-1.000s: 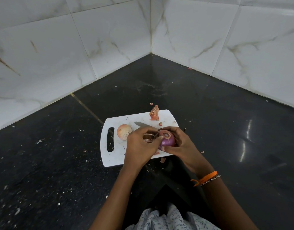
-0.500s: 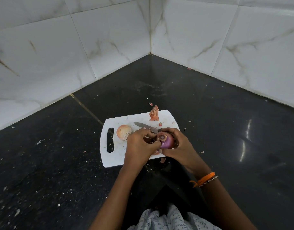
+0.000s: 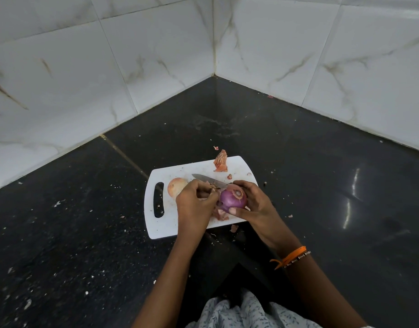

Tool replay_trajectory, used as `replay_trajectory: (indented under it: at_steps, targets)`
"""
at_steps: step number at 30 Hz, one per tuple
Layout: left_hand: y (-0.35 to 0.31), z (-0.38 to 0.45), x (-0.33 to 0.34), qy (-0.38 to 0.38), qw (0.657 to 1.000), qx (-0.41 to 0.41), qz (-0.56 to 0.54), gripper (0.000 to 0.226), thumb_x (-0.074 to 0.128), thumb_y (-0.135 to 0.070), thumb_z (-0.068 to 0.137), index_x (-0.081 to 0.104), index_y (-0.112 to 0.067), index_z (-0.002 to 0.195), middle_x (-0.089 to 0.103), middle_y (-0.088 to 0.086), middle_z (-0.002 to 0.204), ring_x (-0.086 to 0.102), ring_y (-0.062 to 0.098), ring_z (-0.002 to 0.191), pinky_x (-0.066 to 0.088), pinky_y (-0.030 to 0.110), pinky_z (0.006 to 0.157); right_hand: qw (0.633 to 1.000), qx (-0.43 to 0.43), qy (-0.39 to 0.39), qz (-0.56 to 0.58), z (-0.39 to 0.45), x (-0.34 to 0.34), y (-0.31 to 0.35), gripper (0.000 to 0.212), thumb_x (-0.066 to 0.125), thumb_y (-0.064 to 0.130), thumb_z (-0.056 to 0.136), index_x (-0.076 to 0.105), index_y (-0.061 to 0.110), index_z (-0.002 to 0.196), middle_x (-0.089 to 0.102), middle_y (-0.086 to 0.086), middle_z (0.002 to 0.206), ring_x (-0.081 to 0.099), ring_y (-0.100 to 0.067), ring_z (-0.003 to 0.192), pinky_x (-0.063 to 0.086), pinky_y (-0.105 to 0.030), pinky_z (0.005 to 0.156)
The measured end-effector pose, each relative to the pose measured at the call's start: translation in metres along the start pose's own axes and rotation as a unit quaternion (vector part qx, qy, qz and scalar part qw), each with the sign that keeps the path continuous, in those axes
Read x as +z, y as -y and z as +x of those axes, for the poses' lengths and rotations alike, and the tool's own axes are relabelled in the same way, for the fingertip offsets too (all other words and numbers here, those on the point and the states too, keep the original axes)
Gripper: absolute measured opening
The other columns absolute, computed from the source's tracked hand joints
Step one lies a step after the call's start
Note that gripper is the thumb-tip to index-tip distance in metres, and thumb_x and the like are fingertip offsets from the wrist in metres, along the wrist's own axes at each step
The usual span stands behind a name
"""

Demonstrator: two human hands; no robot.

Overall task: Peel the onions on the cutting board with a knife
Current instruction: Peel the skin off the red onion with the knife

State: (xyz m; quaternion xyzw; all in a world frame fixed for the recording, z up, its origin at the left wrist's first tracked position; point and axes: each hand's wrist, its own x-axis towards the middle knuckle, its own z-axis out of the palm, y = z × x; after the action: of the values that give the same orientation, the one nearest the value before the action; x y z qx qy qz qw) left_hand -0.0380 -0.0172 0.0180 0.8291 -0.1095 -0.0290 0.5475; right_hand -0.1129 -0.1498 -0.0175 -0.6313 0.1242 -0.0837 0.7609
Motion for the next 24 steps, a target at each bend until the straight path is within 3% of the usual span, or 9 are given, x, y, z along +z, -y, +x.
replay_trajectory:
  at_steps: [2,5,9,13,17,20,24]
  targets:
    - [0.002,0.000,0.001,0.007,1.000,-0.012,-0.010,0.014,0.067,-0.005,0.081,0.060,-0.016,0.076,0.059,-0.009,0.071,0.057,0.001,0.065,0.043,0.004,0.054,0.998,0.000,0.013,0.054,-0.001,0.000,0.001,0.066,0.078,0.009,0.065,0.052,0.019,0.124,0.059,-0.001,0.126,0.058,-0.019,0.118,0.052,-0.032,0.091]
    - [0.008,0.000,0.002,0.013,0.999,-0.020,-0.021,0.021,0.067,-0.006,0.081,0.057,-0.021,0.072,0.060,-0.009,0.071,0.059,0.003,0.067,0.050,0.015,0.057,0.990,-0.001,0.032,0.136,-0.002,0.000,0.005,0.063,0.076,0.001,0.066,0.054,0.014,0.124,0.063,-0.002,0.122,0.061,-0.023,0.114,0.054,-0.030,0.085]
    - [0.017,0.001,0.000,0.029,0.999,0.003,0.018,0.022,0.068,-0.006,0.081,0.057,-0.021,0.069,0.062,-0.007,0.071,0.062,0.009,0.067,0.051,0.016,0.059,0.975,0.007,0.045,0.219,-0.004,-0.002,0.011,0.069,0.085,0.007,0.058,0.056,0.011,0.120,0.068,-0.003,0.115,0.064,-0.024,0.108,0.056,-0.031,0.080]
    - [0.018,-0.002,0.000,0.054,0.997,0.013,0.046,0.025,0.064,0.000,0.082,0.059,-0.022,0.074,0.065,-0.002,0.084,0.064,0.010,0.077,0.057,0.033,0.070,0.975,0.005,0.024,0.222,-0.003,-0.004,0.011,0.056,0.071,-0.004,0.069,0.055,0.010,0.120,0.069,-0.003,0.113,0.065,-0.023,0.108,0.056,-0.030,0.079]
    - [0.001,-0.004,-0.003,0.051,0.998,-0.017,-0.040,0.019,0.062,-0.009,0.086,0.065,-0.028,0.083,0.066,-0.018,0.084,0.064,0.000,0.079,0.055,0.022,0.071,0.984,0.002,0.003,0.178,-0.001,-0.004,0.008,0.058,0.069,-0.004,0.066,0.054,0.014,0.119,0.069,0.001,0.113,0.064,-0.022,0.109,0.056,-0.031,0.081]
    - [-0.012,-0.009,-0.003,0.073,0.989,-0.060,-0.114,0.009,0.066,-0.020,0.086,0.068,-0.029,0.087,0.071,-0.011,0.085,0.069,0.007,0.072,0.056,0.023,0.063,0.990,-0.001,-0.014,0.142,0.000,-0.003,0.007,0.062,0.073,0.000,0.063,0.054,0.016,0.120,0.060,-0.005,0.124,0.060,-0.026,0.115,0.052,-0.040,0.094]
    - [-0.021,-0.016,0.000,0.082,0.989,-0.037,-0.115,0.016,0.073,-0.016,0.079,0.068,-0.021,0.094,0.069,-0.012,0.083,0.067,0.000,0.070,0.047,0.009,0.050,0.996,-0.017,-0.025,0.088,0.000,-0.004,0.005,0.063,0.076,0.007,0.062,0.055,0.021,0.119,0.059,0.001,0.123,0.061,-0.019,0.114,0.053,-0.035,0.093]
